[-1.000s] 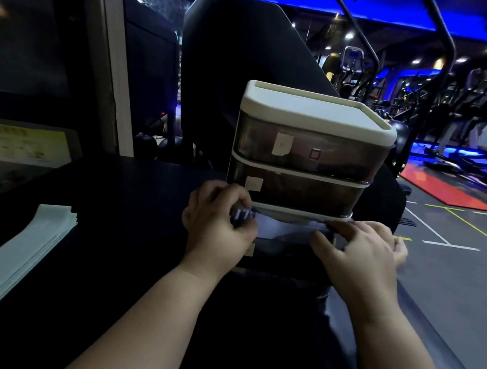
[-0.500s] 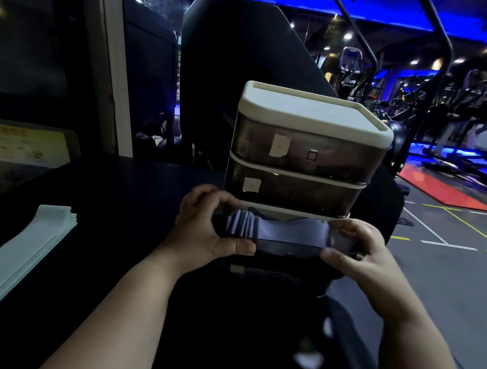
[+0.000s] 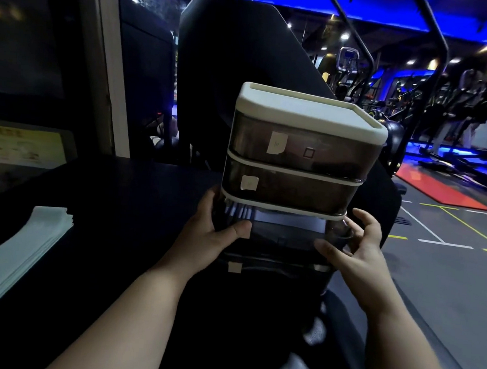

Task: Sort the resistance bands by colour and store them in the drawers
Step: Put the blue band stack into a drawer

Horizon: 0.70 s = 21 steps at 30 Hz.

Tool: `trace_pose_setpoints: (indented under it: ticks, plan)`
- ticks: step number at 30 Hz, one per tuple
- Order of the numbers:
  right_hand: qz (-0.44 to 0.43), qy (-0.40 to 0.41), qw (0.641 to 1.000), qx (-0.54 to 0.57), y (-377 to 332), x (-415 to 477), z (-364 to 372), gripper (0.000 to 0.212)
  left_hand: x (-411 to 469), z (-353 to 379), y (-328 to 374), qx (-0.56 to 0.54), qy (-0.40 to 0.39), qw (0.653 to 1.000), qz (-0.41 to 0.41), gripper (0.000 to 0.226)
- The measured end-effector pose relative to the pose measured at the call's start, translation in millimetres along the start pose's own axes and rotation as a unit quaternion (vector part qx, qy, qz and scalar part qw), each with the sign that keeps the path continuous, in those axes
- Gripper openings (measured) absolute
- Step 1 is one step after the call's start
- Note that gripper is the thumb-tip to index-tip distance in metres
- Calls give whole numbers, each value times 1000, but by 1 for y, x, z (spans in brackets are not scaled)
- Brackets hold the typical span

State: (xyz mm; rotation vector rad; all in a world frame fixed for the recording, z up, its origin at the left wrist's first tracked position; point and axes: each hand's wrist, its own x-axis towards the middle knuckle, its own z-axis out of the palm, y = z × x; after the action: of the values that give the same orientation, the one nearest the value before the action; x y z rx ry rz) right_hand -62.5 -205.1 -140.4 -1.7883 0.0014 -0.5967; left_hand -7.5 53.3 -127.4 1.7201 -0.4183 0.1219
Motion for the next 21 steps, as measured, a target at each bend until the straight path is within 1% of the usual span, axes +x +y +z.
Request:
trace_pose_setpoints:
  ticks: [1,3,5,7,10,12,13,15,17,19,21]
  plan:
    - [1,20,1000,-15,1,1,2,84,0,3,0,3,7,1000,2,62]
    - [-7,50,998,-43,1,3,5,72,0,8,1,4,22,1000,6,56]
    - [-13,54,998,-43,3,4,8,62,0,11,1,-1,38,999,9,55]
    - [-7,46,999,-28,6,5,8,60,1,13,-1,-2,51,999,12,55]
    - [4,14,1000,10,12,6,7,68,0,11,-1,-20,43,999,1,55]
    - [15,-23,997,72,15,7,5,78,2,8,-2,-45,19,999,-22,60]
    - [20,-39,994,101,16,8,4,78,3,5,-3,-63,10,997,-35,63]
    - [18,-63,988,138,19,10,1,72,7,1,-6,-100,-4,993,-61,70]
    - [3,-89,985,148,19,13,0,70,10,-2,-10,-128,-14,989,-78,79]
    - [-19,-116,982,146,17,14,1,66,11,-3,-13,-130,-16,988,-77,80]
    - [-27,-123,982,144,16,15,3,60,11,-1,-16,-127,-9,989,-68,79]
